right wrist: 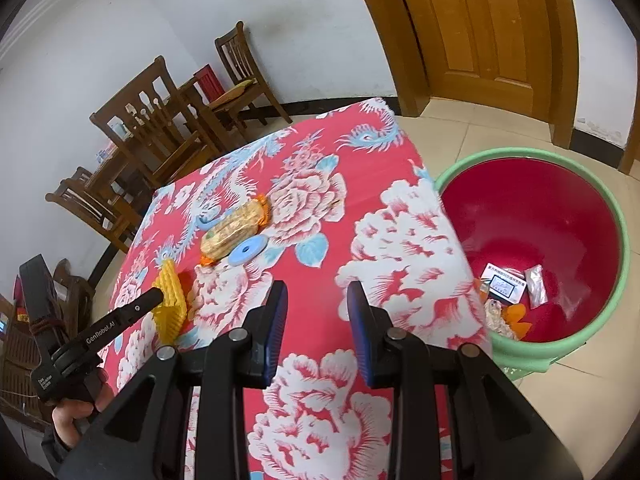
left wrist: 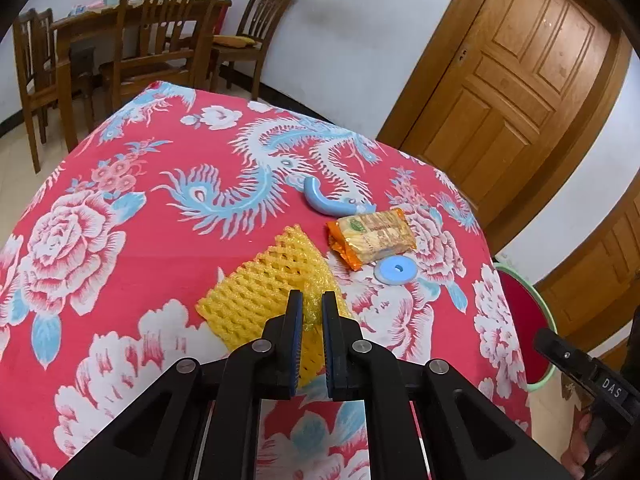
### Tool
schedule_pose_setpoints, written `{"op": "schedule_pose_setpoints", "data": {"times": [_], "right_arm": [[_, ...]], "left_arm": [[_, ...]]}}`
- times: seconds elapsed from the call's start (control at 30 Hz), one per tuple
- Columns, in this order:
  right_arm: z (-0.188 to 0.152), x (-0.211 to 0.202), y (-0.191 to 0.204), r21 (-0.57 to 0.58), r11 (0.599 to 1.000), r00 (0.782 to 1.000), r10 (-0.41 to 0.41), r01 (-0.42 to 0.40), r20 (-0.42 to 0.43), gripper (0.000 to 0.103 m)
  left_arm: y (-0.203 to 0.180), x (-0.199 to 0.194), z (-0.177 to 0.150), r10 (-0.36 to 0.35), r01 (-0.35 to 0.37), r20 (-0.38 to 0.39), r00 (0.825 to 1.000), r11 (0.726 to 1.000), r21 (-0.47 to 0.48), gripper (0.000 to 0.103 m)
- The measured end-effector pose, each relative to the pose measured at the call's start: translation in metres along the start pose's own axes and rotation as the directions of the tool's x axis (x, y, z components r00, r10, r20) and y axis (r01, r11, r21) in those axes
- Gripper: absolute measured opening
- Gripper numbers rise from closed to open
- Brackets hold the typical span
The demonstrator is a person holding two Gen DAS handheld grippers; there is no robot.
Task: Collect trash
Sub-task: 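Grasp the yellow foam net with left tool while right tool grasps biscuit pack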
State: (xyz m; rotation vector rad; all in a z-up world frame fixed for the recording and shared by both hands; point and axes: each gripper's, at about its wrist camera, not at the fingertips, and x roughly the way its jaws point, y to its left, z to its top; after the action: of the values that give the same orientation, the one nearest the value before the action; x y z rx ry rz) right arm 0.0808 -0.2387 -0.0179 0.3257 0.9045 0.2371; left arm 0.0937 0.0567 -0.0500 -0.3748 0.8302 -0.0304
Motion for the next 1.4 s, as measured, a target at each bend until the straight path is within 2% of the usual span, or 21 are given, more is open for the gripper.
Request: {"op": "schedule_pose_setpoints", "data": {"times": [0.3,0.47,0.57,0.67,0.7,0.83,0.87,1.07,1.17,1.4], "right_arm": [[0.001,0.004,0.009,-0.019,1.000,1.000,0.016,-0.016,-0.006,0.033],[0.008,0.017,0.024,-0.050,0.998,0.999,0.033,-0.034,-0.026,0.033],[0.013,0.026,0.038,-0.072,0.996,0.998,0.045,-0.048,-0.036,0.044],[0.018,0.039,0.058,-0.121,0.991,0.997,0.053,-0.059,-0.053,0.046],[0.019,0.042,0.063,-0.133,0.989,0.997,0.052,-0.059,-0.056,0.052],[0.024,0.062,0.085,-0.192,0.979,0.995,0.056,-0.071,-0.082,0.061],[0.025,0.067,0.090,-0.206,0.976,0.994,0.057,-0.075,-0.090,0.067],[0.032,0.100,0.110,-0.284,0.957,0.992,0.022,-0.058,-0.128,0.076],[0.037,0.117,0.116,-0.308,0.950,0.989,-0.007,-0.040,-0.150,0.091],[0.043,0.147,0.128,-0.384,0.923,0.984,-0.060,-0.010,-0.170,0.096]], "left_arm": [[0.004,-0.012,0.007,-0.005,0.004,0.022,1.000,1.000,0.012,0.009],[0.007,-0.015,0.020,0.015,-0.016,0.045,0.999,0.999,0.028,0.009],[0.012,-0.015,0.027,0.025,-0.026,0.053,0.998,0.999,0.022,0.009],[0.019,-0.014,0.032,0.032,-0.032,0.059,0.998,0.999,0.010,0.009],[0.022,-0.013,0.033,0.033,-0.034,0.059,0.998,0.999,0.007,0.009],[0.031,-0.011,0.036,0.045,-0.045,0.057,0.997,0.999,-0.004,0.009],[0.034,-0.011,0.037,0.048,-0.048,0.057,0.997,0.999,-0.009,0.009],[0.049,-0.008,0.039,0.058,-0.056,0.054,0.997,0.998,-0.032,0.009],[0.054,-0.005,0.039,0.059,-0.057,0.051,0.997,0.997,-0.045,0.009],[0.062,0.000,0.039,0.058,-0.055,0.039,0.998,0.996,-0.065,0.009]]}}
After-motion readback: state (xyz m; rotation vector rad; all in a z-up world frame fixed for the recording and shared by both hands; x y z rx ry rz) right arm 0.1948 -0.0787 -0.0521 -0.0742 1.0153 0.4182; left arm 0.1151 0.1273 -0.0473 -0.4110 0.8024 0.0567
